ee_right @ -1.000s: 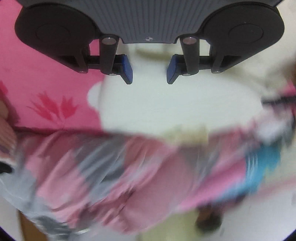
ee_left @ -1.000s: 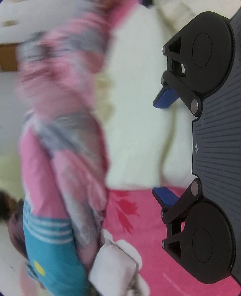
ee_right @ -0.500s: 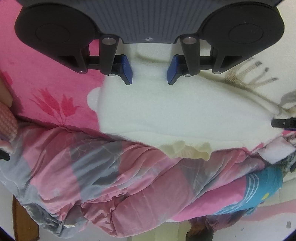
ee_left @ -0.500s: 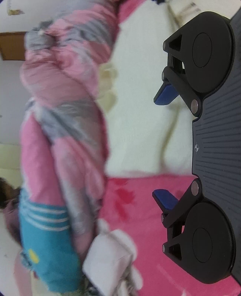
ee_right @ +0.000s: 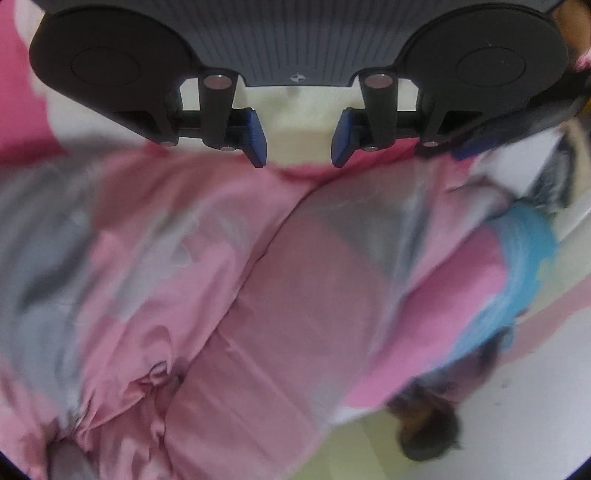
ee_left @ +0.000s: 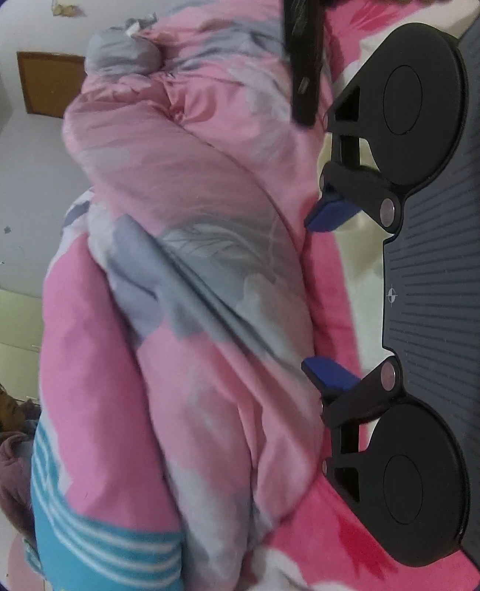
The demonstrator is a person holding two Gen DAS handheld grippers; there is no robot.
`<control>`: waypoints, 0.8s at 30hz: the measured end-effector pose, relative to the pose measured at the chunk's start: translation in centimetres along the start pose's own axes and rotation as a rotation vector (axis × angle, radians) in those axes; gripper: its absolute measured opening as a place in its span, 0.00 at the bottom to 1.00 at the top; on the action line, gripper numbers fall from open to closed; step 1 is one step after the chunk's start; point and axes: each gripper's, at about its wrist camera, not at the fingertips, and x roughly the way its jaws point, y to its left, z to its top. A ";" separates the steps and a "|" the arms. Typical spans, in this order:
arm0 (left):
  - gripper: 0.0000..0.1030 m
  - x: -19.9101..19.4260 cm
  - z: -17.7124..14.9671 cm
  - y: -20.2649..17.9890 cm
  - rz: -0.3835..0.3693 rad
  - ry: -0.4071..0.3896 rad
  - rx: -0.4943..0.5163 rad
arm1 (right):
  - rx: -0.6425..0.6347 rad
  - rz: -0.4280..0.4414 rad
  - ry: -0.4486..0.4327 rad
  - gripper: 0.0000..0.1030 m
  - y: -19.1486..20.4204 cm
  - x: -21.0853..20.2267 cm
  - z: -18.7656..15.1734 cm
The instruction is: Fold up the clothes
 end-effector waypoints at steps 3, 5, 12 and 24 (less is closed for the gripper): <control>0.56 2.5 -0.1 -0.8 -0.005 0.018 0.009 | 0.026 -0.045 0.056 0.27 -0.8 4.7 1.0; 0.47 3.6 -0.5 -0.8 -0.003 0.048 0.009 | 0.034 -0.048 0.102 0.21 -1.4 6.9 0.9; 0.43 2.1 -1.3 0.9 -0.063 0.102 -0.017 | -0.266 -0.019 0.167 0.18 0.8 4.6 -3.9; 0.45 3.9 -3.4 -3.9 0.023 0.150 0.363 | -0.291 -0.023 0.074 0.18 0.7 2.9 -4.8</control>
